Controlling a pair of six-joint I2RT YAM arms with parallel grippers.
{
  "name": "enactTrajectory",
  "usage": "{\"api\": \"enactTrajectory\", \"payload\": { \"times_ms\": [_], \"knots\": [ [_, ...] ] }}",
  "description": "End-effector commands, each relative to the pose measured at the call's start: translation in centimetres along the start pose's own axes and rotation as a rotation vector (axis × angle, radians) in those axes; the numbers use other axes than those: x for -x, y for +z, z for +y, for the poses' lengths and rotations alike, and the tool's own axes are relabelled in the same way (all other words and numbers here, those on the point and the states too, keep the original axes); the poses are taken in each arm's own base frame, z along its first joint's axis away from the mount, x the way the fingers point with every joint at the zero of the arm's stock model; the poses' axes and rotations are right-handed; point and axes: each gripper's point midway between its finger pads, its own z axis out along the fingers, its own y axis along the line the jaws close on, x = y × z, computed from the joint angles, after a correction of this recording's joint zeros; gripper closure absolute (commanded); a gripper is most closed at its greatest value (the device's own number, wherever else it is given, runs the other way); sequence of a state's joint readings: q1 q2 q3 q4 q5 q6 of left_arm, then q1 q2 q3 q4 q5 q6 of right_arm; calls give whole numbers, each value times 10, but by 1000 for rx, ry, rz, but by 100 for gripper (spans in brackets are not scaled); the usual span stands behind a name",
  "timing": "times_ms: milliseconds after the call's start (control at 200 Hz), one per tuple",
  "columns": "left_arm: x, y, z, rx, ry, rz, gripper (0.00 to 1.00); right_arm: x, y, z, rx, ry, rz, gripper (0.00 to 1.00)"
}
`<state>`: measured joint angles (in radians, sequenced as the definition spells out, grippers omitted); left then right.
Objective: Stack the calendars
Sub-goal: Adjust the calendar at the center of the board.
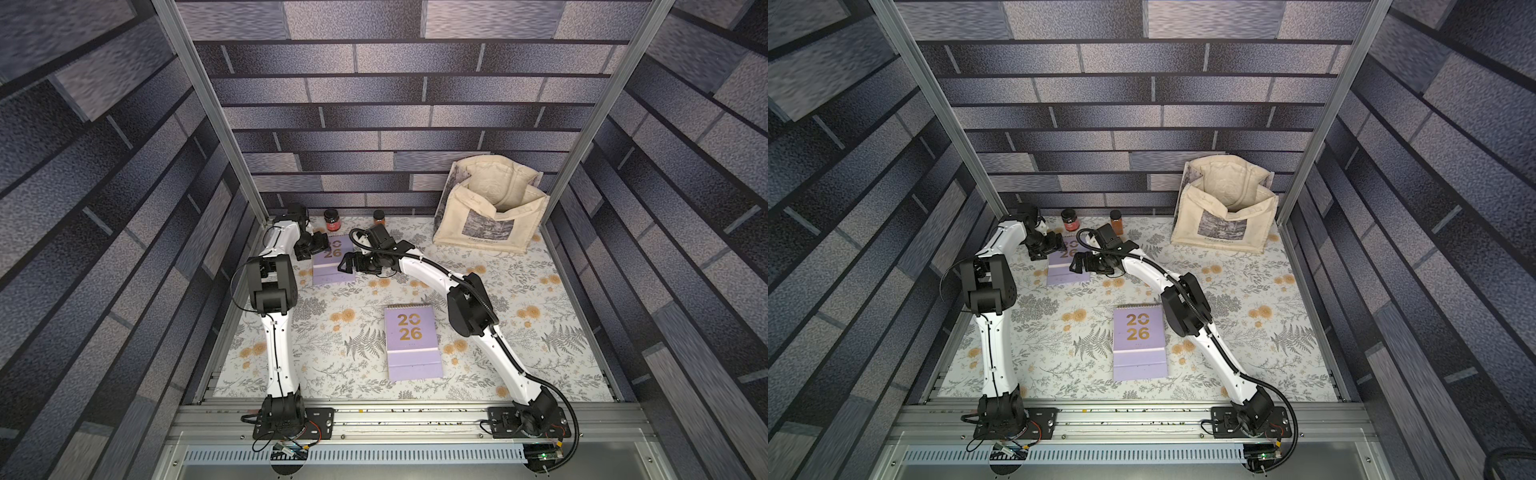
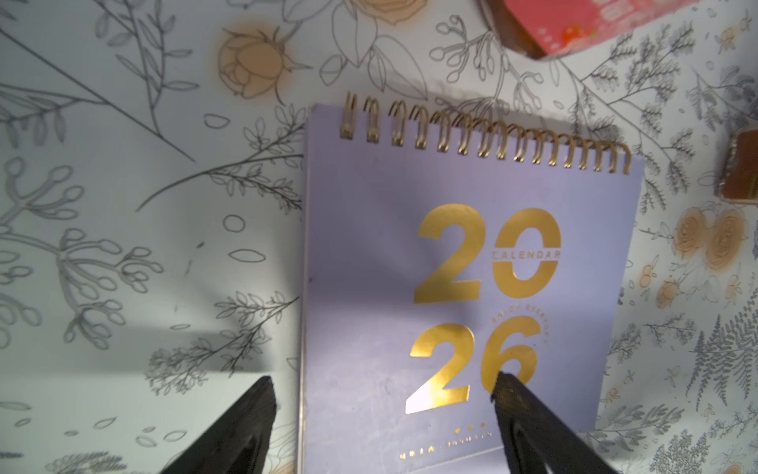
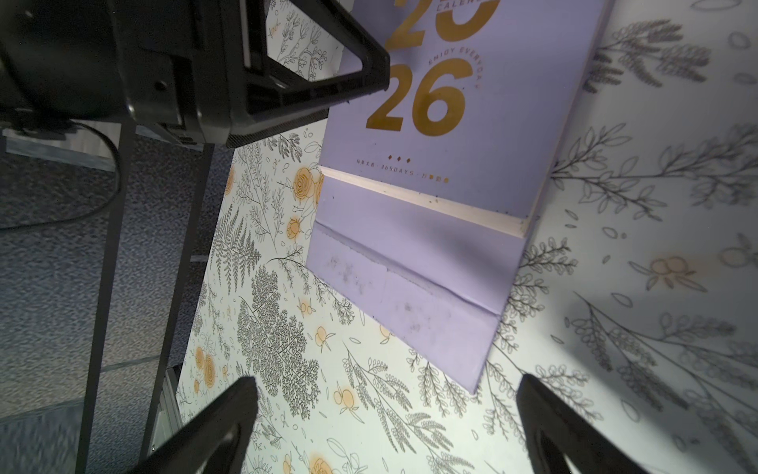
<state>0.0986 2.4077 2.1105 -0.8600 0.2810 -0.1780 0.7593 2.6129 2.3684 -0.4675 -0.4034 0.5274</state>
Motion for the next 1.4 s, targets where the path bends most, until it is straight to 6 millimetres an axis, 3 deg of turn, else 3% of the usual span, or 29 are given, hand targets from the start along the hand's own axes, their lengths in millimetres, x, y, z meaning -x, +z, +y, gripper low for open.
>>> {"api": "enactTrajectory", "payload": {
  "times_ms": [0,461,736,836,922,1102,1392],
  "knots": [
    [-9,-1,-12,-15,47,39,15,-11,13,-4,13,11,38,0],
    [-33,1,-42,-87,86,63,16,-22,17,10,59,-14,75,0],
    [-43,-14,-53,-157,91,43,17,-27,7,14,32,-16,74,0],
    [-51,-17,-54,-178,81,41,18,-30,1,2,-31,-5,67,0],
    [-57,-16,-52,-177,82,41,18,-32,-9,-20,-113,31,51,0],
    [-57,-13,-48,-166,79,45,18,-7,-31,-36,-100,61,4,0],
    [-54,-11,-51,-168,83,47,18,15,-15,-48,-61,49,-5,0]
  ]
}}
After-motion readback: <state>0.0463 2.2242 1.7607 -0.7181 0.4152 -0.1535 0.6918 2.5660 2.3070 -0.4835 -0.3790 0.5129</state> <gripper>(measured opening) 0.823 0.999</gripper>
